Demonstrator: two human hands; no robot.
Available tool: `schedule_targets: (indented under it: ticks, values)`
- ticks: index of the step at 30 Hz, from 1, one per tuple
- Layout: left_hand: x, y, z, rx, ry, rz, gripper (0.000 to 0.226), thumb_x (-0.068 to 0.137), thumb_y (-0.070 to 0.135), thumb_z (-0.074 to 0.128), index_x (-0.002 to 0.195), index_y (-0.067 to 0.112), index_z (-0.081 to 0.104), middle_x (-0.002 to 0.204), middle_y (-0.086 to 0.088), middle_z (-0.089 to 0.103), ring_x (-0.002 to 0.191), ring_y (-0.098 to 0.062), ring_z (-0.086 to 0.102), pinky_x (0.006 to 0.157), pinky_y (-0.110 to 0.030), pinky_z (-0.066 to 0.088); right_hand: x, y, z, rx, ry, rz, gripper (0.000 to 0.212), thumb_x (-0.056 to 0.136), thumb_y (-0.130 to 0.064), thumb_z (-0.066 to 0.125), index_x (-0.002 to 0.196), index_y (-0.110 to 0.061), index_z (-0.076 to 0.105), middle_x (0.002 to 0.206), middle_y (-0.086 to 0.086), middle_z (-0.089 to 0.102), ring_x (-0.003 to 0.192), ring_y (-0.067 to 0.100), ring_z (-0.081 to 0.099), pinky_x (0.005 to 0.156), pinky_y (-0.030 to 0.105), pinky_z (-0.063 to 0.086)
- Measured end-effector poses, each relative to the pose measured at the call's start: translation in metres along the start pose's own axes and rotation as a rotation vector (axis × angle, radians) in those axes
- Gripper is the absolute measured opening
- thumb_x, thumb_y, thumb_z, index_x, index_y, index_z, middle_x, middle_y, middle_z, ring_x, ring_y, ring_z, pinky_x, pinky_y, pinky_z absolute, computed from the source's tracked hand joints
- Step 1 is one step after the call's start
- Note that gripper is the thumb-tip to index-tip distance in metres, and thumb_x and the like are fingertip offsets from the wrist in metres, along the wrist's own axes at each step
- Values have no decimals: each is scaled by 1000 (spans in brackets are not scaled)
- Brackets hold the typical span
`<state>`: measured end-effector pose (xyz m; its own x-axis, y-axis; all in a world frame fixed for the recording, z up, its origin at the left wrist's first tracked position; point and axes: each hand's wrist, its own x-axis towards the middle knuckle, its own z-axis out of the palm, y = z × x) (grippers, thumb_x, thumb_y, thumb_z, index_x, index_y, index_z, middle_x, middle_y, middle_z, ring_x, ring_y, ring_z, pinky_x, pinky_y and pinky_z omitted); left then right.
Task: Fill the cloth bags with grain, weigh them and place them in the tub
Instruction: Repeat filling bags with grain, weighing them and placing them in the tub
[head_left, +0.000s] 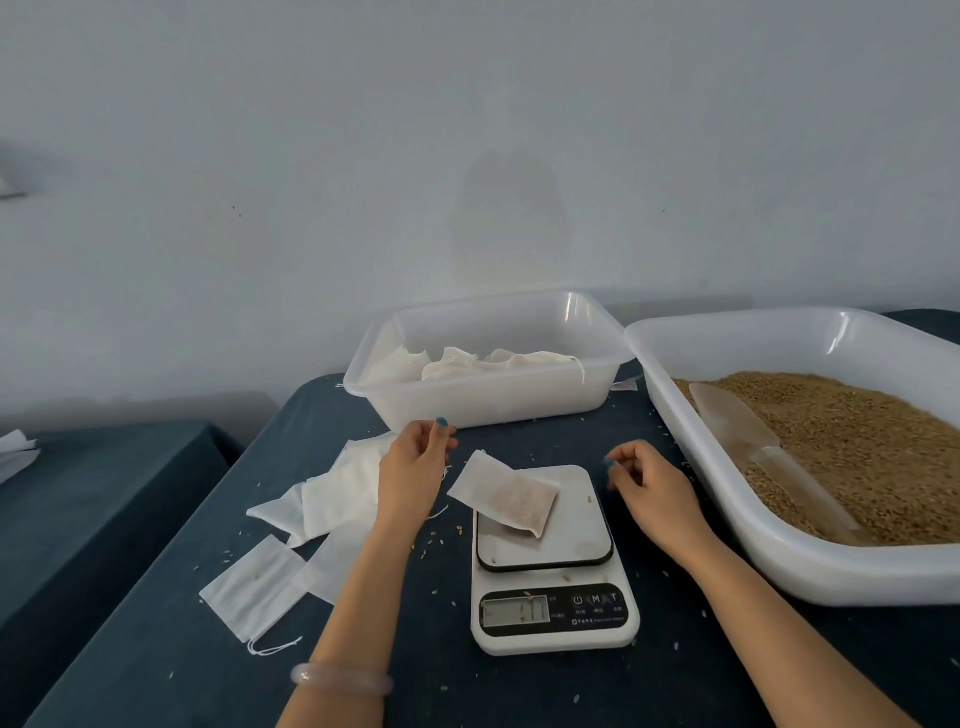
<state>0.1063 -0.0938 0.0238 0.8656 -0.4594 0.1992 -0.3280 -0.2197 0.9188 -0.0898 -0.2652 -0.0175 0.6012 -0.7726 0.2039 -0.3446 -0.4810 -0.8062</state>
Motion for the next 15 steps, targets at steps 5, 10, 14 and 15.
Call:
schedule_targets:
  ticks: [5, 10, 14, 15]
  values:
    - [1, -1, 0, 54, -17, -1, 24, 103, 42, 45, 93, 29, 63, 87, 16, 69, 85, -7, 64, 76, -27, 49, 1, 1, 1, -10, -8, -1, 6, 98, -22, 55, 101, -27, 55, 83, -12, 65, 77, 1, 59, 61, 16, 36]
    - [-2, 0, -2, 117, -25, 0, 24, 98, 47, 51, 88, 28, 63, 76, 18, 70, 80, -5, 65, 66, -23, 45, 0, 1, 1, -12, -8, -3, 5, 98, -23, 55, 100, -28, 55, 83, -11, 65, 78, 0, 60, 61, 16, 36]
    - [-8, 3, -2, 263, -59, 46, 37, 95, 58, 48, 83, 25, 61, 74, 12, 69, 73, -7, 63, 60, -25, 41, 0, 1, 0, -15, -6, -8, 5, 98, -23, 55, 101, -27, 55, 84, -10, 66, 79, 1, 60, 62, 16, 37]
    - [-8, 4, -3, 286, -61, 54, 39, 94, 58, 47, 83, 24, 61, 75, 11, 69, 73, -8, 62, 60, -26, 41, 0, 0, 0, -14, -5, -9, 5, 98, -23, 55, 101, -27, 55, 84, -10, 66, 79, 1, 60, 62, 16, 37]
